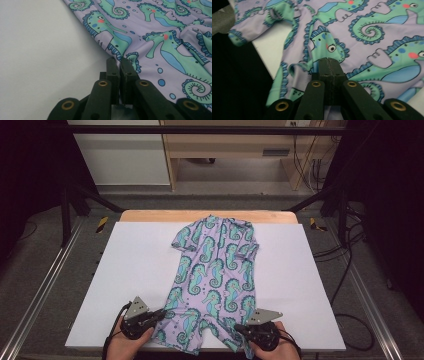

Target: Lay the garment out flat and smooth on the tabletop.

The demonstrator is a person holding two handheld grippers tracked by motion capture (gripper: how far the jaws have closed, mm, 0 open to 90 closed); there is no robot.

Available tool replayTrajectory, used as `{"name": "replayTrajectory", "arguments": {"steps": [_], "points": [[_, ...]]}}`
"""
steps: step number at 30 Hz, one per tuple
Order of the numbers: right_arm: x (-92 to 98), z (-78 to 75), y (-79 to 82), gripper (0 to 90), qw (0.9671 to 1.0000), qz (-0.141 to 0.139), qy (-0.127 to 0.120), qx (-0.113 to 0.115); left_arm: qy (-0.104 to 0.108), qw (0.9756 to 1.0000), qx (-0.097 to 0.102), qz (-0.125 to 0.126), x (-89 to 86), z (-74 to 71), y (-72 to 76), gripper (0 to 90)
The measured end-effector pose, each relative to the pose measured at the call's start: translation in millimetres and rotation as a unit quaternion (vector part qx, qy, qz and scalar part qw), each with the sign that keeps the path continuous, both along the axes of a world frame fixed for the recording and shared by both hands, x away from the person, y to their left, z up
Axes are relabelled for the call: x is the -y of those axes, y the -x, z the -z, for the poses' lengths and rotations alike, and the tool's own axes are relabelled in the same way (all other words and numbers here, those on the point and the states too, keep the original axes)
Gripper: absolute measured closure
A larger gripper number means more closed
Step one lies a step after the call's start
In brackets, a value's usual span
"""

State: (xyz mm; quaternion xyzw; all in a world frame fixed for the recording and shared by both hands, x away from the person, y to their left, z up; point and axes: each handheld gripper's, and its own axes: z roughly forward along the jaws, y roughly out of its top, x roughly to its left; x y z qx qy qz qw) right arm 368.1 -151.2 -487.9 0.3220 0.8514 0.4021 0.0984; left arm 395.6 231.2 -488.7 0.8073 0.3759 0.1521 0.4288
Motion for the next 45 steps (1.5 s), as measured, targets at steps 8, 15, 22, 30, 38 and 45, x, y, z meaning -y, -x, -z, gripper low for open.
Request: {"name": "replayTrajectory", "arguments": {"steps": [8,15,22,30,38,45], "points": [[7.6,-5.5,7.3,87.1,0.9999,0.003,-0.011,0.003,-0.004,1.0,-0.006,0.005,2.0,0.7,0.9,88.3],[24.5,-11.7,-10.0,64.2,0.9963,0.077,-0.03,0.024,0.004,0.9999,0.011,-0.002,1.8,-1.0,1.4,79.6],[29.5,-11.3,-19.2,44.2,0.9902,0.13,-0.029,0.041,0.019,0.9988,0.036,-0.026,-0.1,-4.9,1.3,60.3],[32.4,-9.8,-26.8,28.2,0.986,0.163,-0.025,0.025,0.049,0.9953,0.068,-0.049,-2.5,-20.7,-13.9,42.5],[30.9,-5.3,-35.5,36.7,0.9847,0.173,-0.015,0.013,0.013,0.9988,0.042,-0.023,5.0,-28.4,-44.0,41.2],[32.2,-2.9,-40.8,40.0,0.9847,0.174,-0.01,0.001,-0.013,0.9999,0.002,-0.009,6.6,-19.0,-57.6,42.8]]}}
